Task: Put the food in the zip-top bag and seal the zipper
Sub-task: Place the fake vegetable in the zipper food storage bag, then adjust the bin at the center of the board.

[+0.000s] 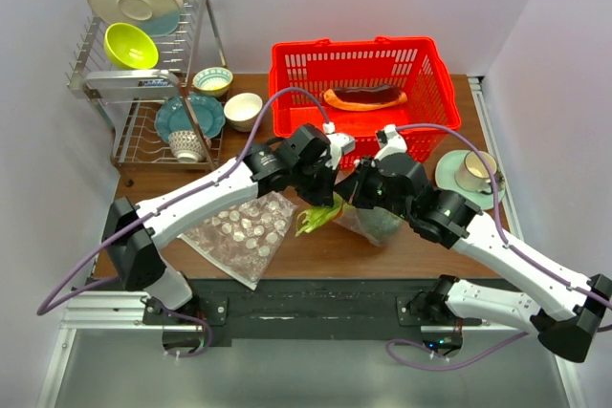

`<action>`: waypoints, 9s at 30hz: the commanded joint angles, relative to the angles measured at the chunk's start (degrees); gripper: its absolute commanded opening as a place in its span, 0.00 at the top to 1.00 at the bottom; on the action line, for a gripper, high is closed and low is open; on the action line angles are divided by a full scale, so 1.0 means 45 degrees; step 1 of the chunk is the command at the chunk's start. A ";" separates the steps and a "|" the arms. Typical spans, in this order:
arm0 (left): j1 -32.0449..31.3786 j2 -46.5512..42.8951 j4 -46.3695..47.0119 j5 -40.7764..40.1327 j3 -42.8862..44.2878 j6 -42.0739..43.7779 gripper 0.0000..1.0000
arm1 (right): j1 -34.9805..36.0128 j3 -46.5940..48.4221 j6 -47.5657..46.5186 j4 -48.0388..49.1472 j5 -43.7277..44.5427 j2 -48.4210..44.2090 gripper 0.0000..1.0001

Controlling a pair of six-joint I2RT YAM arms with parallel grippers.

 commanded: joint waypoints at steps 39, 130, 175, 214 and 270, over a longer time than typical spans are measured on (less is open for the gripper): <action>0.1171 -0.5707 0.6909 -0.3184 -0.5615 0.0266 1.00 | 0.0183 -0.1517 0.3678 0.6262 -0.4131 0.1524 1.00; 0.0565 -0.6214 0.6718 -0.2168 -0.5798 0.0441 0.43 | -0.1165 -0.0482 0.3170 0.4351 -0.1690 0.1602 1.00; 0.3886 -0.1880 0.1735 -0.1349 -0.0072 0.3115 0.62 | -0.1165 -0.0971 0.2252 0.4292 -0.2177 0.1329 1.00; 0.3886 -0.1938 0.3161 0.0545 -0.1244 0.3800 0.66 | -0.1165 -0.0932 0.2174 0.4195 -0.2256 0.1446 1.00; 0.3241 -0.4105 0.4743 -0.0353 -0.4231 0.0109 1.00 | -0.1184 0.0258 -0.5091 -0.3831 -0.0909 0.1350 0.44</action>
